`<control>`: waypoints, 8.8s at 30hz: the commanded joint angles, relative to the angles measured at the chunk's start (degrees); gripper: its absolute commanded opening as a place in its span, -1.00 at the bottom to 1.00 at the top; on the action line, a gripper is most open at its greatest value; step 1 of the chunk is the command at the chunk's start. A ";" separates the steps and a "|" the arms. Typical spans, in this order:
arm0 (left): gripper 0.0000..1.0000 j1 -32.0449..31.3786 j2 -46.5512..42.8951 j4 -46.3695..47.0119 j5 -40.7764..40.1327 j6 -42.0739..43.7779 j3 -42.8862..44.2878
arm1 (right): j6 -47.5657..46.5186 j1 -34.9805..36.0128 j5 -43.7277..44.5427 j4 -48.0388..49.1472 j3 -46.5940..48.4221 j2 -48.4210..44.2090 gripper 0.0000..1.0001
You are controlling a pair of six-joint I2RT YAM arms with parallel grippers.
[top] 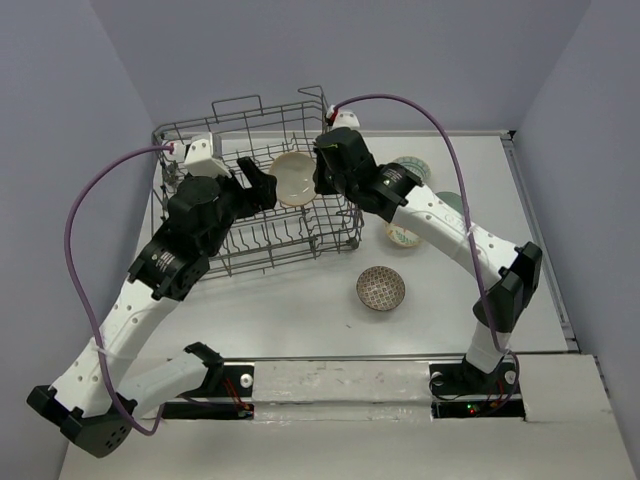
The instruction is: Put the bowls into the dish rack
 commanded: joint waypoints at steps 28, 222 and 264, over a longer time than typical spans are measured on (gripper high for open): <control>-0.10 -0.23 5.24 -0.62 -9.90 -2.19 -3.14 | -4.32 6.96 9.38 3.48 9.41 3.25 -0.98; -0.78 26.22 82.23 45.18 -74.76 65.66 31.84 | -2.04 8.55 17.03 13.06 -48.68 -41.57 0.43; 0.83 21.39 72.39 48.08 -70.98 70.41 32.55 | -3.10 8.55 20.72 12.35 -46.66 -40.78 0.43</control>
